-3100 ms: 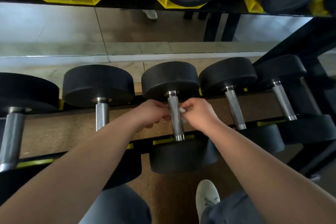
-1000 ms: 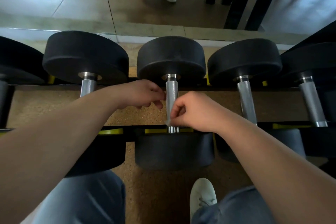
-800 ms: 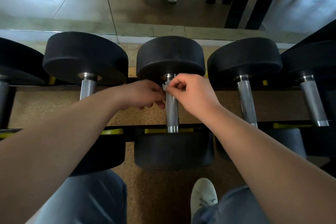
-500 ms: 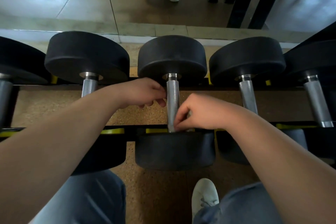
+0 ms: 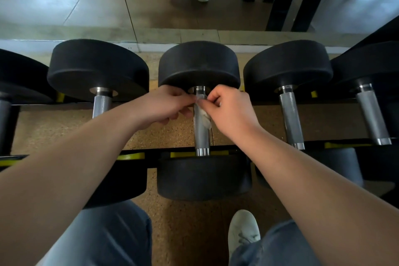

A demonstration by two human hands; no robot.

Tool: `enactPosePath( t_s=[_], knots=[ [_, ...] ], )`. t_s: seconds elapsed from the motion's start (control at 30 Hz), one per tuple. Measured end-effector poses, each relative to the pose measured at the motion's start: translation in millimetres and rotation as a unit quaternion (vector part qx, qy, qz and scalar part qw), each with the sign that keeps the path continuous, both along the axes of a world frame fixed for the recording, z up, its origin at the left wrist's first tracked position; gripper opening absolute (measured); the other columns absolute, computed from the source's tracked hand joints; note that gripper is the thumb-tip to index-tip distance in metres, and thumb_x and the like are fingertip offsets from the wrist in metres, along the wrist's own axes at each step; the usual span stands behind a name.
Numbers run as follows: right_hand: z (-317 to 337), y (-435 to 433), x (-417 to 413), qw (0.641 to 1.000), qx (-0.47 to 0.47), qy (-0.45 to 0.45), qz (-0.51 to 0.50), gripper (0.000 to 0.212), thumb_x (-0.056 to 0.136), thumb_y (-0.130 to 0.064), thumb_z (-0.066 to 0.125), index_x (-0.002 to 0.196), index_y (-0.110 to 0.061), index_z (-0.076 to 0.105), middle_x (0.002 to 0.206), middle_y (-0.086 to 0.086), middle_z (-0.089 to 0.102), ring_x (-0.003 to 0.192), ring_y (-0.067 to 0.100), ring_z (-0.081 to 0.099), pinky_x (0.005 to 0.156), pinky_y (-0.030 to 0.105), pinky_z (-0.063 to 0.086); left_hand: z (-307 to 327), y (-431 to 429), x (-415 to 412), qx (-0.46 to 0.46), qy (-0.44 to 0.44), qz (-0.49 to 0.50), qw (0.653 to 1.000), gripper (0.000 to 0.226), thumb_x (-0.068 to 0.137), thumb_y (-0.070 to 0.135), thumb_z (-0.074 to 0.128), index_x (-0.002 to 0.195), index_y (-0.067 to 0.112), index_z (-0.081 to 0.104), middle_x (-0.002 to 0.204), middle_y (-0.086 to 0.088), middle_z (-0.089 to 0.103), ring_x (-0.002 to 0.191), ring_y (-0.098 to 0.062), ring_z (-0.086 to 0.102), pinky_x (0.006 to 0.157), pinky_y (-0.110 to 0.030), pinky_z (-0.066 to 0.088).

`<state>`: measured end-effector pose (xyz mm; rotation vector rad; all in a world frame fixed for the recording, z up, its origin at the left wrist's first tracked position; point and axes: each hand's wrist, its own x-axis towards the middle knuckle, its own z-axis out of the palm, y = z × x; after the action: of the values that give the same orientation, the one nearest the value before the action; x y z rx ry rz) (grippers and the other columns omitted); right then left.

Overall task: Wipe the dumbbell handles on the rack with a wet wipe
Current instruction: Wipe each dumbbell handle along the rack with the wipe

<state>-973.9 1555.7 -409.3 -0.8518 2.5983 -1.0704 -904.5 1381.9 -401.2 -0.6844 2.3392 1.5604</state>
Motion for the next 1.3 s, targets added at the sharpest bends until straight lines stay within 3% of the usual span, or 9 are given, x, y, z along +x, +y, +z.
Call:
enactPosePath(
  t_s=[0.07,0.17,0.27,0.43,0.63,0.87,1.1,1.2,1.3],
  knots=[
    [0,-1,1,1.0,-0.002,-0.023,-0.008,0.011,0.097,-0.036,0.068,0.095,-0.025,0.067,0.077,-0.008,0.068,0.068,0.002,0.066,0.06,0.015,0.049,1,1,2,-0.029,0.042,-0.029,0.998,0.019,0.093,0.042,0.07,0.1,0.025,0.073,0.088,0.005,0.071,0.056,-0.003,0.051,0.052,-0.021,0.042],
    [1,0,-2,0.997,-0.007,-0.069,-0.021,0.008,0.098,-0.034,0.068,0.102,-0.027,0.07,0.086,-0.012,0.068,0.076,0.0,0.065,0.061,0.013,0.044,-2,3,7,-0.128,0.091,-0.078,0.985,0.028,0.078,0.039,0.086,0.1,0.035,0.07,0.095,0.014,0.07,0.085,0.003,0.065,0.079,-0.019,0.053],
    [2,3,-7,0.995,-0.01,-0.1,-0.021,0.014,0.098,-0.032,0.068,0.109,-0.028,0.075,0.092,-0.015,0.069,0.085,-0.001,0.064,0.066,0.013,0.045,-8,13,12,-0.23,0.155,-0.096,0.956,0.039,0.072,0.04,0.09,0.103,0.035,0.067,0.095,0.019,0.066,0.094,0.012,0.059,0.075,-0.004,0.047],
    [9,7,-10,0.989,-0.008,-0.143,0.022,0.016,0.099,-0.028,0.064,0.109,-0.03,0.076,0.099,-0.016,0.071,0.095,-0.002,0.062,0.072,0.014,0.041,-16,22,14,-0.307,0.249,-0.084,0.915,0.021,0.082,0.037,0.081,0.098,0.025,0.075,0.09,0.016,0.065,0.082,0.003,0.06,0.072,-0.011,0.049],
    [8,8,-8,0.995,0.005,-0.096,0.017,0.018,0.102,-0.029,0.06,0.115,-0.031,0.072,0.096,-0.02,0.065,0.088,-0.004,0.06,0.07,0.012,0.042,-13,27,10,-0.302,0.142,0.062,0.941,0.008,0.098,0.032,0.065,0.094,0.032,0.071,0.081,0.014,0.063,0.074,-0.002,0.059,0.06,-0.014,0.041],
    [9,7,-12,0.996,0.053,-0.056,0.037,0.019,0.101,-0.029,0.061,0.116,-0.031,0.07,0.091,-0.019,0.06,0.087,-0.001,0.06,0.068,0.012,0.044,-8,26,27,-0.237,-0.089,-0.237,0.938,0.018,0.093,0.033,0.069,0.077,0.03,0.077,0.078,0.009,0.07,0.078,-0.008,0.065,0.068,-0.028,0.051],
    [12,9,-14,0.995,0.056,-0.072,0.047,0.015,0.101,-0.031,0.06,0.111,-0.034,0.07,0.093,-0.017,0.064,0.089,0.0,0.063,0.069,0.014,0.045,-11,24,-3,-0.043,-0.026,0.059,0.997,0.017,0.097,0.007,0.058,0.095,0.015,0.074,0.07,-0.001,0.052,0.059,-0.012,0.044,0.048,-0.023,0.037],
    [11,11,-15,0.993,0.067,-0.08,0.056,0.015,0.101,-0.032,0.06,0.111,-0.034,0.07,0.095,-0.018,0.065,0.091,0.0,0.062,0.071,0.014,0.044,-12,20,5,-0.057,-0.05,-0.041,0.996,0.017,0.097,0.011,0.059,0.096,0.02,0.073,0.07,0.001,0.058,0.06,-0.013,0.048,0.049,-0.023,0.039],
    [8,12,-17,0.992,0.076,-0.08,0.058,0.014,0.101,-0.033,0.06,0.11,-0.035,0.071,0.095,-0.019,0.065,0.091,-0.002,0.061,0.071,0.014,0.043,-12,19,18,-0.117,-0.121,-0.225,0.96,0.023,0.097,0.016,0.062,0.077,0.026,0.07,0.056,0.013,0.059,0.061,-0.009,0.053,0.057,-0.025,0.042]
  ],
)
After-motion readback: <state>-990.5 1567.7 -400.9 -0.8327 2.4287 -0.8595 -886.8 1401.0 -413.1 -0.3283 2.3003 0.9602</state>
